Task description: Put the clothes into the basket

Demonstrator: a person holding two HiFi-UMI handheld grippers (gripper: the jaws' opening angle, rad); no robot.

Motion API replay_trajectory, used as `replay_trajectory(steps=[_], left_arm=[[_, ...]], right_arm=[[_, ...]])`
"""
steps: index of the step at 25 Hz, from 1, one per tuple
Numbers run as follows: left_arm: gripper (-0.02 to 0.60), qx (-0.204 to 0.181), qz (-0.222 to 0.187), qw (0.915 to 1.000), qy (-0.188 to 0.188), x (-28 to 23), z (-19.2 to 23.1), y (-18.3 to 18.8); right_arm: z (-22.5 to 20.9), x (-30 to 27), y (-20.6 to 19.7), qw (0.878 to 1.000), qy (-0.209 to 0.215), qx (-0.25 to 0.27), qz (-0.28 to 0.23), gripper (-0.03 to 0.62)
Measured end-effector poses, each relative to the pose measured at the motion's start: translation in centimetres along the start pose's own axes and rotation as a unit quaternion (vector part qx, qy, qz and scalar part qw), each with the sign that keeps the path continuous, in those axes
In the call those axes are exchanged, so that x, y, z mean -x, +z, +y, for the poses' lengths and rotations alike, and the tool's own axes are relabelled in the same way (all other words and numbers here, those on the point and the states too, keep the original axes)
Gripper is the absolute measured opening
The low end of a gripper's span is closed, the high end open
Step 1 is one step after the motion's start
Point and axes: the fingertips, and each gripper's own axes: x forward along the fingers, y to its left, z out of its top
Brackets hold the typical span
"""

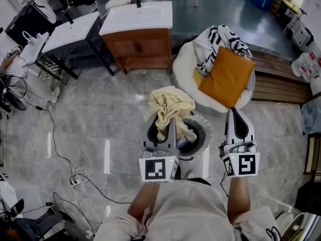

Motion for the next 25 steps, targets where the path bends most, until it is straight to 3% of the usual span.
replay_trajectory(steps=[7, 15, 22, 25], left_arm=[[0.118, 0.009, 0.055, 0.9974, -0.045, -3.3, 2.4, -5.6], [0.118, 0.009, 0.131, 0.9884, -0.076, -5.7, 1.3, -13.4], [0.118, 0.002, 0.214, 0.9756, -0.050, -6.5, 0.5, -23.1], [0.118, 0.002, 0.257, 0.9657, -0.035, -6.3, 0.1, -27.4]], right_arm=[[2.2, -3.9, -3.0, 0.999, -0.011, -0.006, 0.038, -0.012], [0.5, -5.1, -6.5, 0.997, -0.027, -0.024, 0.074, -0.012], [-1.2, -7.0, -13.1, 0.993, 0.008, -0.045, 0.111, -0.012], [-2.2, -7.4, -15.7, 0.990, 0.026, -0.051, 0.129, -0.012]])
